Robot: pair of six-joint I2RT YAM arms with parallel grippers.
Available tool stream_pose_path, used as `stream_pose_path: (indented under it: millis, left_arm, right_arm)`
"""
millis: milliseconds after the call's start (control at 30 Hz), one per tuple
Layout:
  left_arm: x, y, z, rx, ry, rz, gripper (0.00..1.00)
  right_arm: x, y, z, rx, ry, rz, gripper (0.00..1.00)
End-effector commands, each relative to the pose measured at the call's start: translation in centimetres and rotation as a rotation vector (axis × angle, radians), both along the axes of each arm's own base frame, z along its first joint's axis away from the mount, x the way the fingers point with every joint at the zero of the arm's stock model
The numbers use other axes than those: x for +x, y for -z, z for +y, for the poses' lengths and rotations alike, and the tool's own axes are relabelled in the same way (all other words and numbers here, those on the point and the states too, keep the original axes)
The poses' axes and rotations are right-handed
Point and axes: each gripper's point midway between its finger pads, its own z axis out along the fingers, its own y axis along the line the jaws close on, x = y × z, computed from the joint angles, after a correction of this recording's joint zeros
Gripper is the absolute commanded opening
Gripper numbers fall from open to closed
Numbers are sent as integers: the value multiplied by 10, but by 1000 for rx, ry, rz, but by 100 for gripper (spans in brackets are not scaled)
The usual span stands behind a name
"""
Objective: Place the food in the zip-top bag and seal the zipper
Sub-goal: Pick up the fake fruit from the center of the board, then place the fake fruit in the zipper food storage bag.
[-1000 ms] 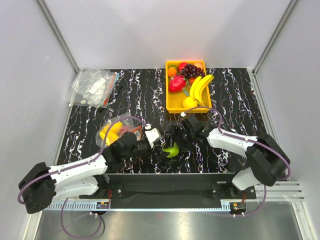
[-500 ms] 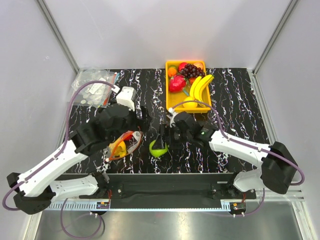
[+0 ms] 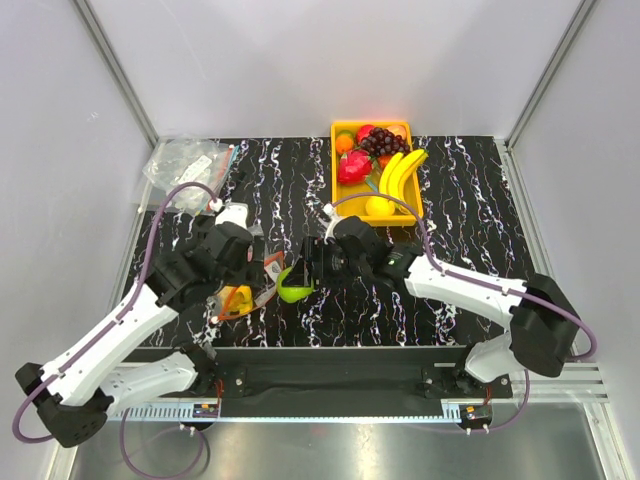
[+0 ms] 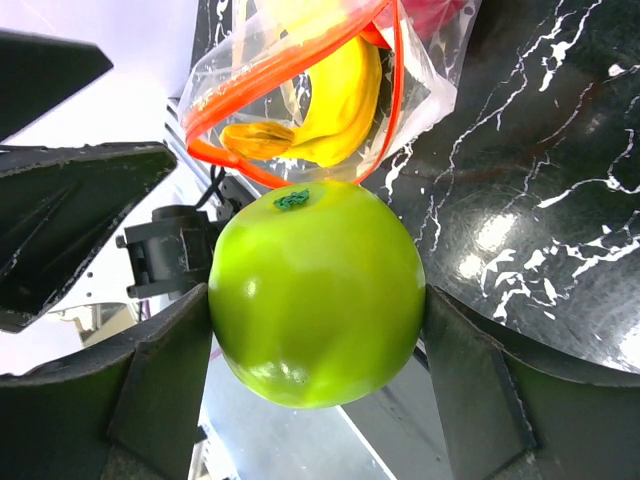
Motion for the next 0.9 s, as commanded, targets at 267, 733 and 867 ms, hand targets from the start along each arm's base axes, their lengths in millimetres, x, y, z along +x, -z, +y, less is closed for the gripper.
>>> stream_pose_path:
  millis: [267, 733, 867]
  left_arm:
    - [0, 31, -7, 69, 80, 79, 61]
    - [22, 13, -45, -50, 152, 111, 0]
    - [27, -5, -63, -113, 183, 109, 0]
  right_arm:
    - [7, -8, 19, 55, 25, -3, 41]
    - [7, -20, 23, 64, 39, -59, 41]
    - [13, -25, 18, 66, 81, -84, 40]
